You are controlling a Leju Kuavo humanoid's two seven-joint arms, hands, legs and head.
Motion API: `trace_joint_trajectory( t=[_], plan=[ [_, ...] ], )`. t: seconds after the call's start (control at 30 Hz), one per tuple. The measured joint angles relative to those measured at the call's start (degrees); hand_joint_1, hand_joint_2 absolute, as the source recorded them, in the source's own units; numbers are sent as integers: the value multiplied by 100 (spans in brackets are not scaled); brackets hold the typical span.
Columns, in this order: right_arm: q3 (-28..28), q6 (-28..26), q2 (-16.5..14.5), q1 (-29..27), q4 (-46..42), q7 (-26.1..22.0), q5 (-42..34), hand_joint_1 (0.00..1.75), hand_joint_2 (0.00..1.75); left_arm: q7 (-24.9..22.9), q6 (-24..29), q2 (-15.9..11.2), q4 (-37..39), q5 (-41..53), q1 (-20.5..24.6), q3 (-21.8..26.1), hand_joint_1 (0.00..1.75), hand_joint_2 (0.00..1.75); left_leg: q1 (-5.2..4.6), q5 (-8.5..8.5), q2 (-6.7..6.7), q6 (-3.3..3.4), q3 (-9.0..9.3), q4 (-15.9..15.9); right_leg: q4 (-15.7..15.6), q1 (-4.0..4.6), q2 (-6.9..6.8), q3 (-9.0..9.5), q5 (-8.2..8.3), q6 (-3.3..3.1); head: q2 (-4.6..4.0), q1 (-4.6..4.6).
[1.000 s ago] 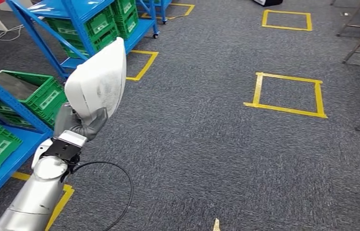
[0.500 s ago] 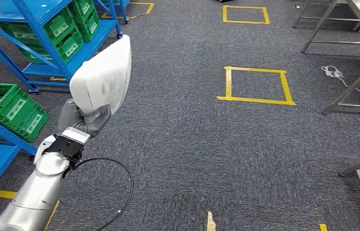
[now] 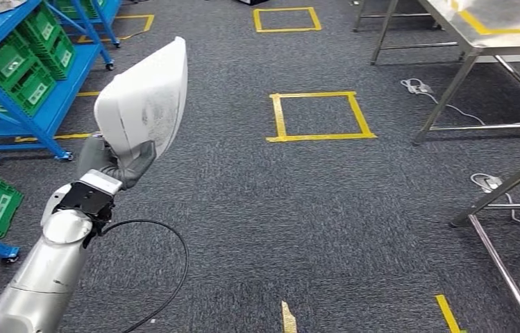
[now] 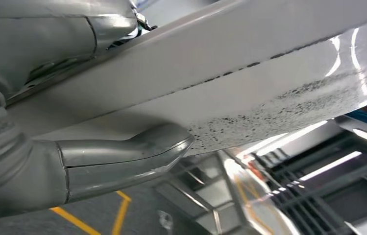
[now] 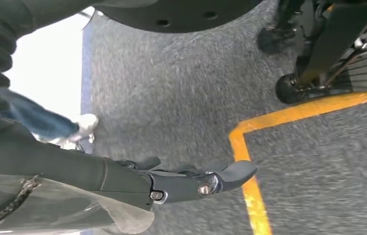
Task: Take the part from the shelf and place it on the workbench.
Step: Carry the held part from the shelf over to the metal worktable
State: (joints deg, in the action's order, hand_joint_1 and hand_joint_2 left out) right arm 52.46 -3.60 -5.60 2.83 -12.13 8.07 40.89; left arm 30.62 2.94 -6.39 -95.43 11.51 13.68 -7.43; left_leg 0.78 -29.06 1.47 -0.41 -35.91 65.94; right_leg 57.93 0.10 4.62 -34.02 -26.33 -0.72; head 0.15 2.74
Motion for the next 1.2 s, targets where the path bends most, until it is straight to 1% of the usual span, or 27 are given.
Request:
trace_joint_trajectory(
  t=[0.03, 0.1, 0.17, 0.2, 0.27, 0.3, 0.33, 0.37, 0.4, 0.43, 0.47, 0.5, 0.57, 0.6, 0.67, 0.73, 0.8, 0.87, 0.9, 0.93, 0.97, 1.0, 1.07, 1.1, 1.13, 1.17, 1.2],
  plan=[
    [0, -32, -9, 4, 0, 0, -1, 0, 175, -13, -10, -13, -1, -11, 27, 1, 175, 175, 8, 129, 129, 22, 124, -307, 20, -2, 66, -20, 1, 14, 0, -2],
    [1, -96, -27, 11, 0, 3, -5, 0, 175, -54, -19, -36, -3, -34, 51, 4, 175, 175, 6, 173, 291, 54, 235, -616, 43, -29, 185, -92, 22, 72, 0, -1],
    [4, -149, -37, -2, 0, 15, -14, 0, 175, -84, -19, -44, -4, -64, 54, 5, 175, 175, -8, 172, 205, 91, 249, -689, 33, -56, 285, -160, 50, 152, 0, 4],
    [7, -170, -41, -15, 0, 21, -17, 0, 175, -88, -19, -41, -4, -77, 55, 5, 175, 175, -4, 188, 142, 120, 263, -720, 53, -55, 236, -192, 33, 182, 0, 0],
    [15, -202, -45, -18, 0, 24, -21, 0, 175, -90, -19, -38, -5, -95, 53, 7, 175, 175, 11, 217, 2, 180, 295, -779, 358, -39, -45, -370, -158, 231, 0, -21],
    [21, -210, -46, -9, 0, 23, -23, 0, 175, -93, -19, -41, -4, -102, 46, 13, 175, 175, 4, 218, -71, 194, 301, -787, 682, -37, -222, -527, -323, 252, 0, -29],
    [28, -215, -51, 2, 0, 21, -25, 0, 175, -96, -19, -45, -3, -109, 39, 20, 175, 175, -2, 216, -142, 204, 299, -788, 1058, -46, -329, -713, -492, 274, 0, -35],
    [34, -215, -56, 9, 0, 19, -26, 0, 175, -99, -19, -49, -1, -116, 29, 26, 175, 175, -7, 212, -217, 207, 298, -786, 1380, -58, -380, -873, -606, 294, 0, -34],
    [39, -215, -62, 8, 0, 16, -26, 0, 175, -103, -19, -51, 1, -121, 20, 32, 175, 175, -11, 209, -288, 207, 297, -786, 1553, -70, -407, -956, -632, 308, 0, -34],
    [43, -215, -67, 4, 0, 15, -25, 0, 175, -105, -19, -50, 2, -127, 14, 35, 175, 175, -11, 204, -350, 204, 298, -785, 1510, -79, -427, -926, -559, 318, 0, -36],
    [45, -215, -68, 0, 0, 15, -22, 0, 175, -106, -19, -50, 2, -131, 9, 37, 175, 175, -11, 198, -407, 195, 302, -784, 1239, -84, -468, -772, -401, 321, 0, -36],
    [47, -215, -68, 2, 0, 15, -21, 0, 175, -107, -19, -50, 2, -133, 8, 39, 175, 175, -11, 188, -462, 180, 311, -781, 830, -85, -560, -542, -233, 319, 0, -37],
    [51, -215, -70, 20, 0, 9, -18, 0, 175, -107, -19, -56, 2, -137, 8, 51, 175, 175, -36, 160, -558, 128, 325, -770, 162, -55, -734, -142, -47, 265, 0, -27],
    [52, -215, -72, 27, 0, 2, -15, 0, 175, -107, -19, -61, 2, -139, 8, 57, 175, 175, -48, 150, -601, 99, 332, -766, 25, -37, -769, -60, -38, 226, 0, -20],
    [56, -220, -74, 23, 0, -14, -7, 0, 175, -108, -19, -67, 2, -144, 5, 67, 175, 175, -44, 140, -679, 41, 352, -772, 5, -14, -677, -57, -37, 144, 0, -10],
    [64, -233, -73, 12, 0, -31, 4, 0, 175, -108, -18, -71, 2, -146, 0, 74, 175, 175, -12, 42, -577, -20, 334, -667, -19, -22, -577, -42, -16, 73, 0, -9],
    [76, -251, -73, 24, 0, -63, 16, 0, 175, -107, -14, -81, 3, -147, -11, 95, 175, 175, 10, -262, -336, -51, 121, -162, -38, -34, -474, -21, -1, 17, 0, 3],
    [86, -259, -74, 40, 0, -91, 29, 0, 175, -107, -10, -86, 6, -148, -42, 113, 175, 175, 13, -586, -214, -50, -242, 597, -34, -22, -348, -17, -4, -5, 0, 10],
    [89, -260, -74, 40, 0, -97, 36, 0, 175, -107, -8, -86, 8, -148, -63, 116, 175, 175, 13, -628, -195, -45, -364, 827, -31, -15, -277, -15, -5, -8, 0, 10],
    [91, -261, -74, 37, 0, -98, 40, 0, 175, -107, -8, -85, 10, -148, -78, 116, 175, 175, 13, -559, -186, -35, -395, 857, -26, -11, -206, -10, -6, -8, 0, 10],
    [91, -261, -74, 32, 0, -98, 44, 0, 175, -107, -8, -85, 11, -148, -87, 116, 175, 175, 13, -382, -169, -20, -317, 654, -21, -10, -135, -2, -8, -7, 0, 11],
    [92, -262, -74, 29, 0, -98, 45, 0, 175, -107, -8, -85, 11, -148, -89, 116, 175, 175, 16, -149, -119, -5, -160, 288, -14, -13, -65, 6, -12, -2, 0, 11],
    [92, -262, -76, 33, 0, -99, 47, 0, 175, -107, -8, -86, 11, -149, -86, 118, 175, 175, 26, 141, 66, 18, 145, -405, 15, -11, 63, -10, -19, 30, 0, 8],
    [93, -263, -78, 37, 0, -99, 48, 0, 175, -107, -7, -86, 11, -149, -86, 119, 175, 175, 25, 182, 134, 24, 222, -591, 27, -16, 118, -32, -17, 57, 0, 5],
    [94, -264, -79, 34, 0, -99, 49, 0, 175, -108, -6, -86, 13, -149, -86, 119, 175, 175, 16, 163, 156, 32, 245, -653, 30, -27, 170, -57, -8, 91, 0, 4],
    [96, -265, -79, 27, 0, -99, 50, 0, 175, -108, -5, -84, 14, -149, -83, 119, 175, 175, 7, 171, 119, 46, 249, -678, 25, -42, 221, -80, 4, 127, 0, 5],
    [100, -267, -79, 15, 0, -97, 54, 0, 175, -108, -4, -79, 15, -149, -77, 117, 175, 175, 6, 185, 67, 76, 255, -698, 28, -55, 218, -106, 0, 158, 0, 5]
  ],
)
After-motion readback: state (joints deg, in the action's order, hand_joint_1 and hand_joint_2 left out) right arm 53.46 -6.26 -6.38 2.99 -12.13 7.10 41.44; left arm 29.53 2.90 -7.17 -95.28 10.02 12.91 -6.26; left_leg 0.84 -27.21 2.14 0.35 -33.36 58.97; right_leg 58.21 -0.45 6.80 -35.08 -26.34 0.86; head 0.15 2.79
